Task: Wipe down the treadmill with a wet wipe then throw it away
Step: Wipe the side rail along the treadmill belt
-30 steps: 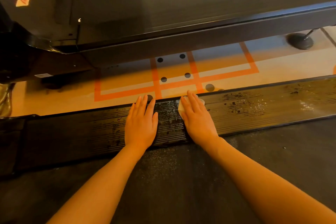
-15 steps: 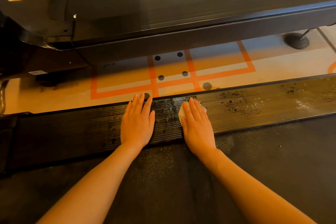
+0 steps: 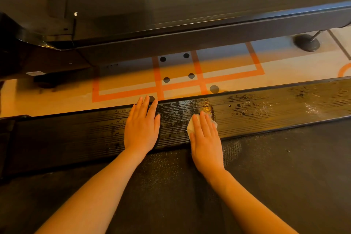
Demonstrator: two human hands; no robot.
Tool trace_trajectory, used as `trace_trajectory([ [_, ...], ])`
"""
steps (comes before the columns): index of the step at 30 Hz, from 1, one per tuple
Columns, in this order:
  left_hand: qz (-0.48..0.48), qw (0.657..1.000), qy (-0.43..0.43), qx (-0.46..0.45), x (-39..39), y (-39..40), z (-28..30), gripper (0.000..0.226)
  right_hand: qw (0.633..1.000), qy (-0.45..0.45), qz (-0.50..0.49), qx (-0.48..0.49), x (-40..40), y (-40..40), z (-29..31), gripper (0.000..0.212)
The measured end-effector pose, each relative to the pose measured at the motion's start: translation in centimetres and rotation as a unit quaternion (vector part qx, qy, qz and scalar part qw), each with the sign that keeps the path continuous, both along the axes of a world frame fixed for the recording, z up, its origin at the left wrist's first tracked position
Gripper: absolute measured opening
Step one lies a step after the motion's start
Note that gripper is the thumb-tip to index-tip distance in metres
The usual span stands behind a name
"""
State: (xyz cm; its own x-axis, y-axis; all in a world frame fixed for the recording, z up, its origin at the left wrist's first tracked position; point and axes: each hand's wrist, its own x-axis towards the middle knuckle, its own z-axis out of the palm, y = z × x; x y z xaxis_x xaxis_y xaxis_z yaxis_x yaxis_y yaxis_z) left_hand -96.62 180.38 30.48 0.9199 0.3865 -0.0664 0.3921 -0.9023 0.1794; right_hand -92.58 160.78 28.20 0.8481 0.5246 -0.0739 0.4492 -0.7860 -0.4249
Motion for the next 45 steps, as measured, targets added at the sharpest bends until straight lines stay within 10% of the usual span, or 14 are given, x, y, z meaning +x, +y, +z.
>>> trace_trajectory([
  [45,-0.130,0.991,0.011,-0.004,2.2,-4.7,-0.2,0.054,0.997,-0.052,-0.027,-0.046,0.4,-1.3,-0.6,0.056],
])
